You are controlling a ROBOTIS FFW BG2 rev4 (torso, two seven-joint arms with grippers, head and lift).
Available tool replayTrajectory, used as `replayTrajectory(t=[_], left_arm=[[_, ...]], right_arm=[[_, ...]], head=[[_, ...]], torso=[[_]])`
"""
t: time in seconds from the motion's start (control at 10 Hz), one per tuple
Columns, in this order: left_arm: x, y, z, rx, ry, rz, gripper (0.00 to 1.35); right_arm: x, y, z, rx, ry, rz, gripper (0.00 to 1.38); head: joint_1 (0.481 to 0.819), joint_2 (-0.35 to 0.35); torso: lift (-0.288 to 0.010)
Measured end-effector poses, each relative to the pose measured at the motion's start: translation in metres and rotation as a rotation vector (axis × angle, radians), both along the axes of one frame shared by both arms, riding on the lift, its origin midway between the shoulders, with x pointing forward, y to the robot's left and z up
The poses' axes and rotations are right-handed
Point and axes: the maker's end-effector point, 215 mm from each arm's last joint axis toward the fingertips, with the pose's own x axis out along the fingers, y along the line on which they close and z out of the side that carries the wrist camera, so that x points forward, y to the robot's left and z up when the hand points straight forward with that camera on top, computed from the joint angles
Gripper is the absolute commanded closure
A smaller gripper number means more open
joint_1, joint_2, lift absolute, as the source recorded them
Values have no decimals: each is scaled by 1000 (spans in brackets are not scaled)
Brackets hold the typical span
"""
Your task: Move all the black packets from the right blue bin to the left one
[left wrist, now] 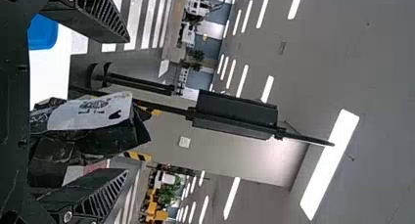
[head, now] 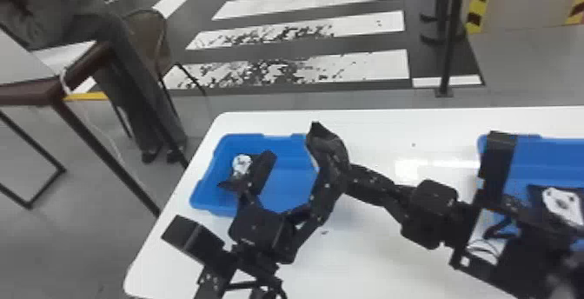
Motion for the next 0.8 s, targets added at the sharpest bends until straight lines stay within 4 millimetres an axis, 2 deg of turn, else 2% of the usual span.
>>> replayTrajectory(t=[0.3,0.4,0.6,0.7,0.8], left_arm=[[1,-5,1,-10,-1,-15,96],[1,-6,-1,-12,3,-17,190],[3,-8,-8,-7,28,-22,969],[4,-11,-15,-6,57,-31,1125],[5,-13,-18,-1,73,-39,1213]], right_arm=[[-24,29,-2,11,18,74,1121],[-28,34,-2,14,22,85,1121],[-30,36,-2,19,26,90,1121],[-30,35,-1,22,25,89,1121],[-29,35,-1,26,25,88,1121]], head=[[695,350],[695,350],[695,350],[695,350],[695,350]], torso=[[-140],[-140],[-140],[-140],[-140]])
